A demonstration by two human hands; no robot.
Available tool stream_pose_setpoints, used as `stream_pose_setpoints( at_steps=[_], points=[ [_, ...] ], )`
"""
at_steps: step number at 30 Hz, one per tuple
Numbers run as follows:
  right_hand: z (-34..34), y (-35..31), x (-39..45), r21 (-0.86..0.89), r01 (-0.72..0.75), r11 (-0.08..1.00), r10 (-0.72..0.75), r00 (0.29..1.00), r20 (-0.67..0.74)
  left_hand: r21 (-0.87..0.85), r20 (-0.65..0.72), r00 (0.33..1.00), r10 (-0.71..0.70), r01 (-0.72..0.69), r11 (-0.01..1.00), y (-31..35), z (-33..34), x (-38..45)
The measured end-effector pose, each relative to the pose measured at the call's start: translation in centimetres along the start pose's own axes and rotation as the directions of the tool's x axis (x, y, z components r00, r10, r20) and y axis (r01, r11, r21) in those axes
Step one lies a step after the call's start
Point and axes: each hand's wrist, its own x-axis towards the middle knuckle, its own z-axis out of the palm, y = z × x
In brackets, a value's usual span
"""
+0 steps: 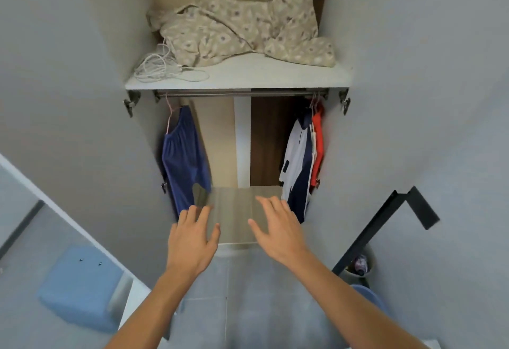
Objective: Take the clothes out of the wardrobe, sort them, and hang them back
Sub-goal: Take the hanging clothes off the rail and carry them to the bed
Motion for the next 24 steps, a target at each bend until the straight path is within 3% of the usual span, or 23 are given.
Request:
stream_pose_setpoints(
  at_steps=[12, 24],
  points=[
    [2.4, 6.6, 12.3, -0.111, -0.161, 0.981, 0.160, 0.987, -0.017, -0.083, 0.032, 0.997, 0.069, -0.066, 0.994, 1.2, 6.6, 16.2],
    [4.2, 11.0, 27.6, -0.136, -0.391, 0.910, 0.377, 0.918, -0.122, -0.105, 0.130, 0.981, 0.146, -0.133, 0.986, -3.4, 10.8, 33.9]
  ],
)
